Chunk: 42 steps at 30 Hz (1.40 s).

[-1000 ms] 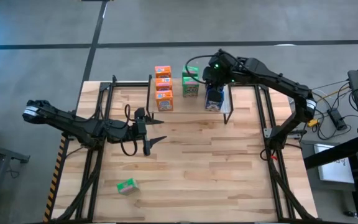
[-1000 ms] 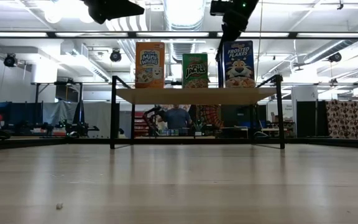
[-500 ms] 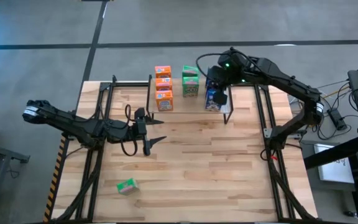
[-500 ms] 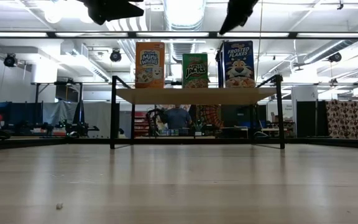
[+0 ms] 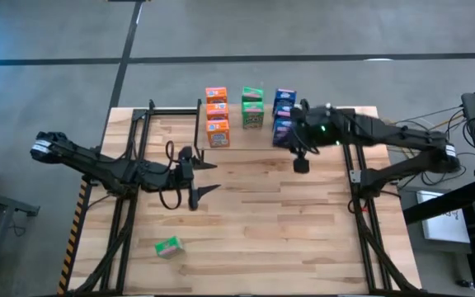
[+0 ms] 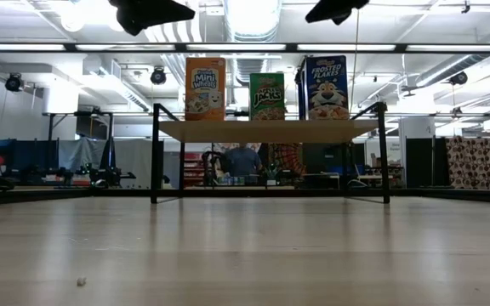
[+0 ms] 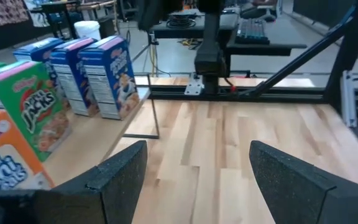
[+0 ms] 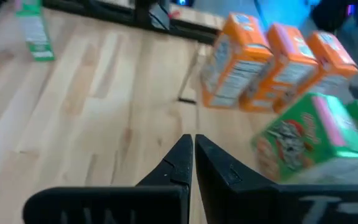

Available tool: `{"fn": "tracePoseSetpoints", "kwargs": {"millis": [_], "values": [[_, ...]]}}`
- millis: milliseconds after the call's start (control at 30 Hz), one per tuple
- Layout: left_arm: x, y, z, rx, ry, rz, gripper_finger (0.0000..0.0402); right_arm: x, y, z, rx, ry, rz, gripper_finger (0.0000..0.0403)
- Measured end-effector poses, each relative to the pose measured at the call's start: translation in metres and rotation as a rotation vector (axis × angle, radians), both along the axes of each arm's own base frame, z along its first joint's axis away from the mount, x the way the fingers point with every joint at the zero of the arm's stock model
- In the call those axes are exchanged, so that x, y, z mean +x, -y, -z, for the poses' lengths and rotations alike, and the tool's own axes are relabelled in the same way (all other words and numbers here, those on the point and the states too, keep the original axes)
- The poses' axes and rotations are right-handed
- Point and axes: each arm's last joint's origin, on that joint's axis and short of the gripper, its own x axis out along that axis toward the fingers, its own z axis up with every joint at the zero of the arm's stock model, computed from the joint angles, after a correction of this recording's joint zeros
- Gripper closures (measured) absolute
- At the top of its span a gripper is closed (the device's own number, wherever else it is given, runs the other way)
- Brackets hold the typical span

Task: Stack cereal on shelf
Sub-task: Put the green cereal box aligned with the other green cereal box on the shelf

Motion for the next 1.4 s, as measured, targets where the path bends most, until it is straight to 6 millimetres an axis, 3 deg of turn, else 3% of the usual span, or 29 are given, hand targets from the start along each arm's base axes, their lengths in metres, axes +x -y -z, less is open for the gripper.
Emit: {"fn": "tracePoseSetpoints", "kwargs": {"millis": [433,600,733,967,1200,1400], "values": [[-0.003,0.012,-0.002,-0.148,0.046,0.022,0.0135,-0.04,-0.032,0.072,-0.046,0.3,-0.123,0.0394],[-0.002,0.014,-0.011,-0.208,0.063,0.019,0.0135,-0.057,-0.036,0.089,-0.071,0.438,-0.141,0.0394],[0.001,0.018,-0.019,-0.22,0.062,0.027,0.0135,-0.068,-0.036,0.092,-0.117,0.528,-0.148,0.0394],[0.007,0.021,-0.03,-0.246,-0.117,-0.004,0.0135,-0.082,-0.039,0.091,-0.128,0.61,-0.217,0.0394],[0.009,0.027,-0.029,-0.371,-0.424,-0.092,0.0135,-0.085,-0.039,0.09,-0.14,0.624,-0.229,0.0394],[0.022,0.045,-0.031,-0.522,-0.707,-0.036,0.0135,-0.084,-0.039,0.09,-0.165,0.62,-0.235,0.0394]]}}
